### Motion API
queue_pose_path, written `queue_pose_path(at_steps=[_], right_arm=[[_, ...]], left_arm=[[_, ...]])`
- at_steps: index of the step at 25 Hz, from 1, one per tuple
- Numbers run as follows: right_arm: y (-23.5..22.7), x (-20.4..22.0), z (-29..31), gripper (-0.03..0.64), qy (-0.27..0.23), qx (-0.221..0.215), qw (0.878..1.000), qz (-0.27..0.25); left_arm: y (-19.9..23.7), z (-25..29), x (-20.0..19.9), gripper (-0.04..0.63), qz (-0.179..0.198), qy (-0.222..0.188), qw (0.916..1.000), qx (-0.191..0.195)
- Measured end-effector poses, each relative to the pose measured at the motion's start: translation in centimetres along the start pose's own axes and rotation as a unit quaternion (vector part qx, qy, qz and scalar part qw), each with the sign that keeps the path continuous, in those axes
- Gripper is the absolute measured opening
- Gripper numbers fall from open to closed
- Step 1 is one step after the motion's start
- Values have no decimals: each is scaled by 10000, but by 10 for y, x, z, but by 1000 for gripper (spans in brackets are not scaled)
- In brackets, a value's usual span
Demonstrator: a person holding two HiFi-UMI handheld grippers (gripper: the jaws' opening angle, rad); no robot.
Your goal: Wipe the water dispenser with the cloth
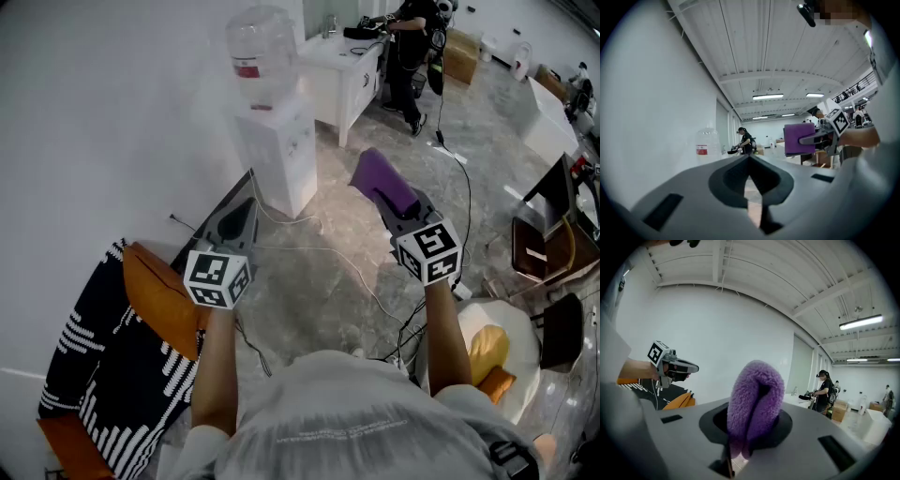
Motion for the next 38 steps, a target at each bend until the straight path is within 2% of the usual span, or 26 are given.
queue_pose_path(at_steps=[7,13,24,26,30,34,38], right_arm=[[-13,6,7,64,-27,-128,9999,4],[-36,22,15,67,23,-240,9994,231],[-104,54,12,67,132,-534,9979,332],[-117,58,14,67,127,-583,9976,361],[-138,54,29,67,-34,-601,9970,482],[-158,50,52,67,-332,-546,9940,891],[-168,47,88,67,-186,-418,9956,817]], left_arm=[[-6,17,2,17,43,8,10000,86],[-23,40,6,17,324,263,9991,101],[-54,81,21,17,-360,468,9979,-264],[-56,89,19,17,-312,531,9975,-355],[-44,110,14,17,-215,671,9960,-555],[-21,138,14,17,-160,694,9960,-534],[17,176,22,17,-203,717,9963,-419]])
Point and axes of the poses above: the fingertips, and each gripper's own axes: z forward along the fingers, y to its left, x out of its underside, the point moved 9 cm from there along -z, backward along the fingers, and after that the axes turned 8 degrees about y, right-handed, at the moved point
